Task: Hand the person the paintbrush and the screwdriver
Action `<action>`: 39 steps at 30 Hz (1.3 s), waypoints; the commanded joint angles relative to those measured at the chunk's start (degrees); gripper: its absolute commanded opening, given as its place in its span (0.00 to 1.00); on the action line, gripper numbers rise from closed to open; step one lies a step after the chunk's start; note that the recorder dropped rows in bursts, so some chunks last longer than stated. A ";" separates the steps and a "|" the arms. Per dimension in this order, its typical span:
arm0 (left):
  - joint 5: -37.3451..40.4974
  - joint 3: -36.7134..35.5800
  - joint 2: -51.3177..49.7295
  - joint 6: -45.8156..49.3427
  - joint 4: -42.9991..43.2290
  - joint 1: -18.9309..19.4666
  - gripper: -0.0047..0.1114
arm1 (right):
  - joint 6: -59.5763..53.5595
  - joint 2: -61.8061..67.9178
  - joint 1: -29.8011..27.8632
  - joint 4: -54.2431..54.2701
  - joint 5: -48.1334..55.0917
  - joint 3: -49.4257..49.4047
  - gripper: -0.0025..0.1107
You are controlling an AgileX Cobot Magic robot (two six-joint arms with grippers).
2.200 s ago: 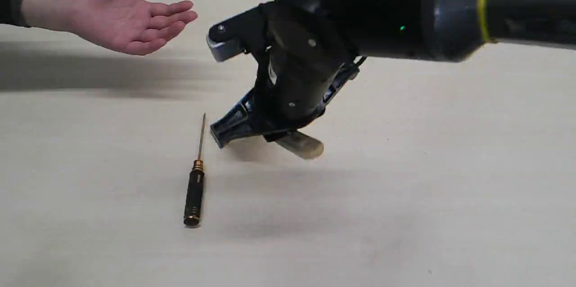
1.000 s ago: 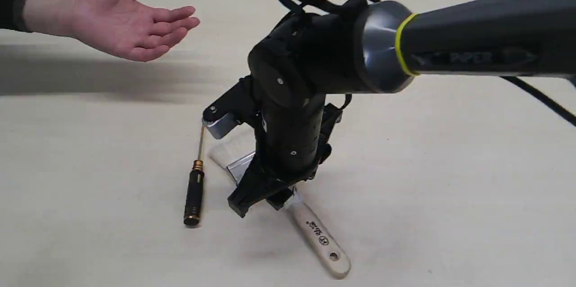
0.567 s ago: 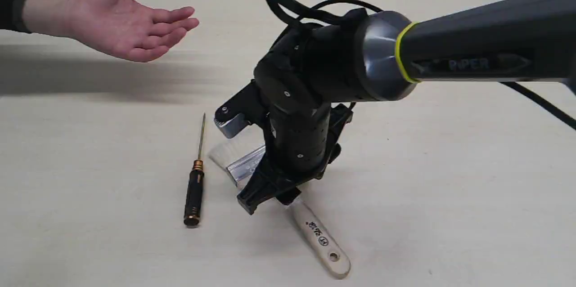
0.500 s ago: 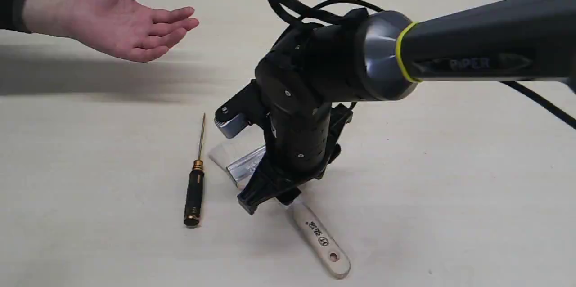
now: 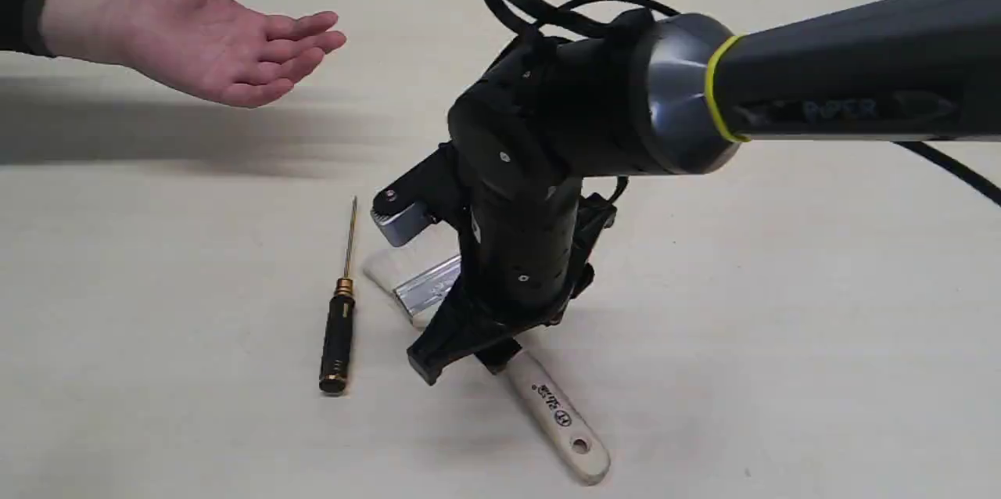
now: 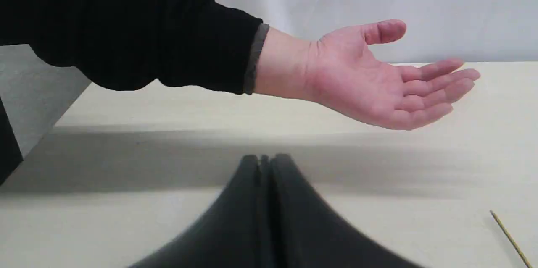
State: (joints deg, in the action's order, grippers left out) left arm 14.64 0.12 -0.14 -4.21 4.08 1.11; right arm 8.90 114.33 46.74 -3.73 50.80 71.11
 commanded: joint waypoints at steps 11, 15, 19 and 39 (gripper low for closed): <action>-0.20 -0.12 0.14 -0.12 -0.20 -0.47 0.04 | -0.72 5.30 0.01 3.29 -2.58 -0.26 0.49; -0.20 -0.12 0.14 -0.12 -0.20 -0.47 0.04 | -0.72 5.73 0.01 3.29 -2.58 -0.26 0.36; -0.20 -0.12 0.14 -0.12 -0.20 -0.47 0.04 | -0.72 5.73 0.01 2.65 -2.70 -0.26 0.10; -0.35 -0.12 0.14 -0.12 -0.04 -0.47 0.04 | -3.16 -15.71 0.01 2.25 -6.31 0.13 0.06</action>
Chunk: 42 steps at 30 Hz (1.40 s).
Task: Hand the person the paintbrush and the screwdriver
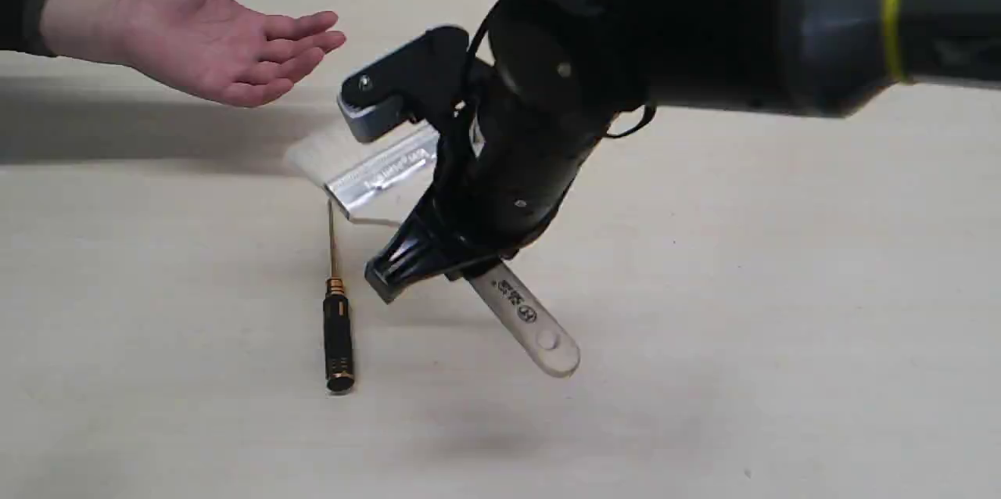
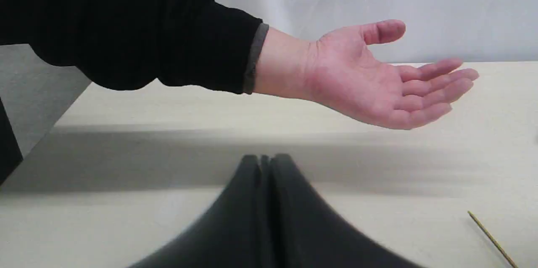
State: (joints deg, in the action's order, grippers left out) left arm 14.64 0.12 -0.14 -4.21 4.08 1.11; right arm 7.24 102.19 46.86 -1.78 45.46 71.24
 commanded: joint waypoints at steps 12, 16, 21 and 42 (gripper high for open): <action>-0.35 -0.12 0.14 -0.12 -0.04 -0.47 0.04 | -4.32 -3.34 -0.11 3.48 -12.74 10.92 0.06; -0.35 -0.12 0.14 -0.12 -0.04 -0.47 0.04 | -10.32 3.44 -0.11 8.23 -12.74 20.08 0.06; -0.35 -0.12 0.14 -0.12 -0.04 -0.47 0.04 | -10.62 12.48 -0.11 8.37 -12.77 28.65 0.23; -0.32 -0.12 0.14 -0.12 -0.25 -0.47 0.04 | -6.60 8.01 -0.11 8.82 19.12 31.59 0.48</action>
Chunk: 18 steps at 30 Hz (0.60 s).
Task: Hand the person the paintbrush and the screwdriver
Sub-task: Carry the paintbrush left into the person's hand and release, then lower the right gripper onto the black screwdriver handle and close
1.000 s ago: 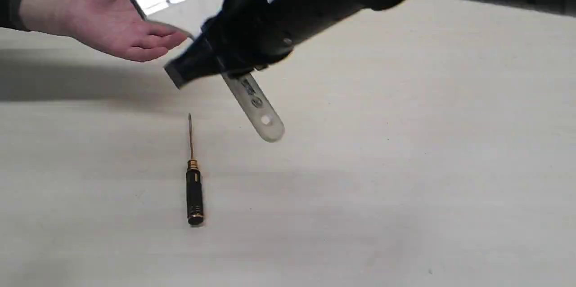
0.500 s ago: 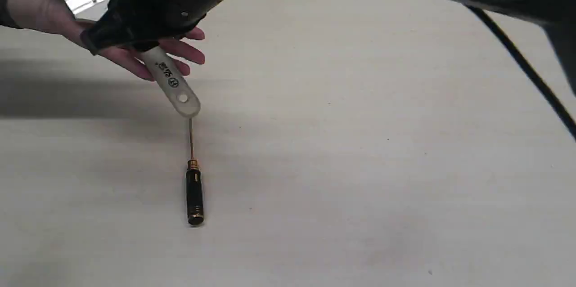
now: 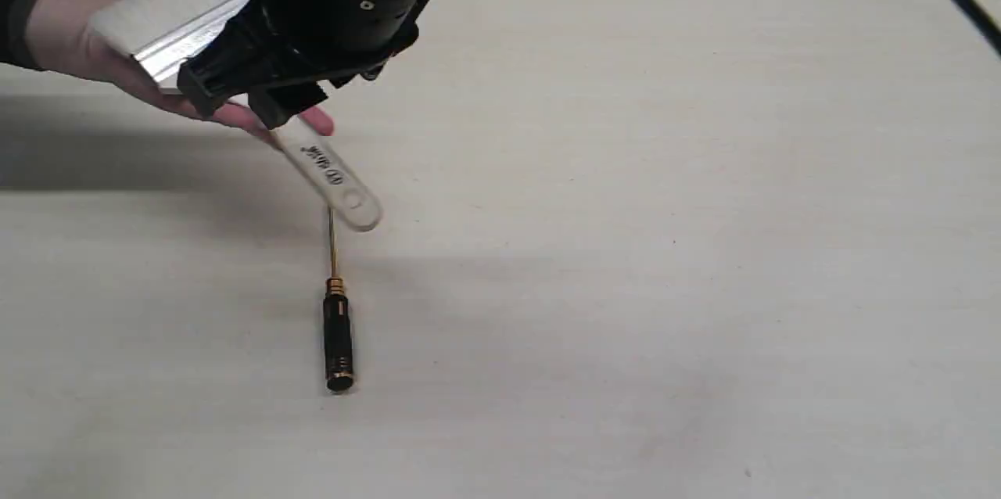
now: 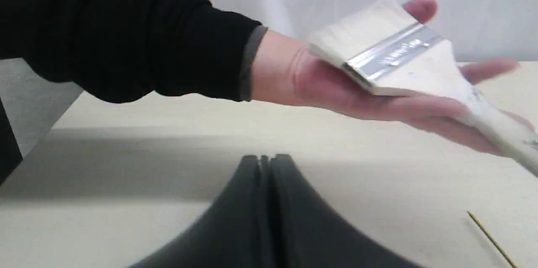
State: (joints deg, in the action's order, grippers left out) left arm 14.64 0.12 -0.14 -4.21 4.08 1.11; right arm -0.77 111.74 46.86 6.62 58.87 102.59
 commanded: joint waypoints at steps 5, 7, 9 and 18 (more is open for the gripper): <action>-0.32 -0.12 0.14 -0.12 -0.25 -0.47 0.04 | 3.36 -1.79 2.51 -0.99 11.10 -1.33 0.43; -0.32 -0.12 0.14 -0.12 -0.25 -0.47 0.04 | 3.36 -1.79 4.58 -2.47 9.77 -2.89 0.39; -0.32 -0.12 0.14 -0.12 -0.25 -0.47 0.04 | 5.26 -1.42 7.17 -5.29 7.71 -4.43 0.37; -0.35 -0.12 0.14 -0.12 -0.03 -0.47 0.04 | 15.25 1.22 10.65 -10.49 6.13 -8.34 0.37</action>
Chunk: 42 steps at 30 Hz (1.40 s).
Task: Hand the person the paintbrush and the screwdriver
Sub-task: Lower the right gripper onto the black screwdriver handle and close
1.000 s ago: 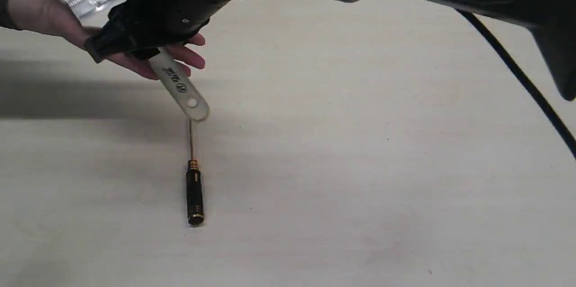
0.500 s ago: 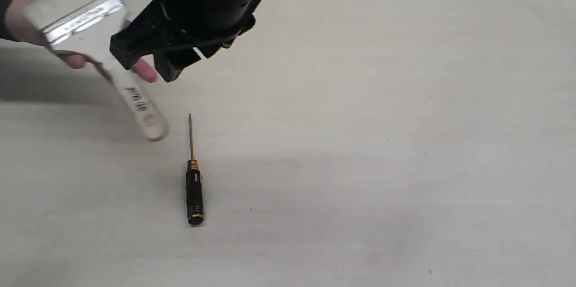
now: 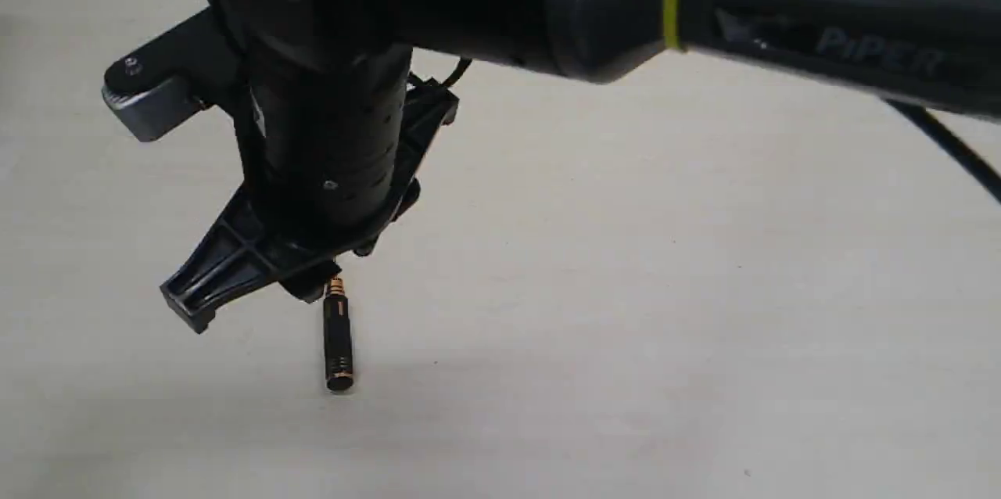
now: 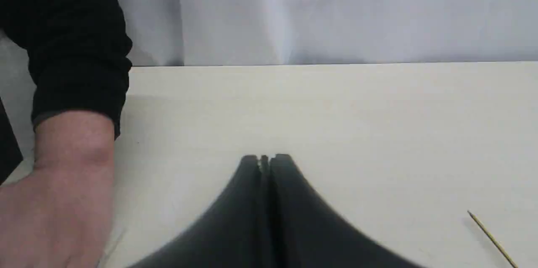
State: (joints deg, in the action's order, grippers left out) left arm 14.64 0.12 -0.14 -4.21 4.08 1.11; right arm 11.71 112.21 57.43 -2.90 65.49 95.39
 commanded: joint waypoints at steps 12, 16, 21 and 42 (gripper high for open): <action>-0.35 -0.12 0.14 -0.12 -0.03 -0.47 0.04 | 4.01 6.27 0.08 2.47 -4.36 -4.97 0.51; -0.35 -0.12 0.14 -0.12 -0.03 -0.47 0.04 | 4.28 7.67 0.08 2.36 -4.36 -4.97 0.50; -0.35 -0.12 0.14 -0.12 -0.03 -0.47 0.04 | 4.41 8.54 0.08 2.47 -7.09 -4.97 0.50; -0.32 -0.12 0.14 -0.12 -0.15 -0.47 0.04 | 15.56 14.76 -0.11 -8.59 -20.00 -4.77 0.50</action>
State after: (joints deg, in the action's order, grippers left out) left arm 14.64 0.12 -0.14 -4.21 4.08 1.11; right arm 26.37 126.51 57.43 -10.32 46.54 90.59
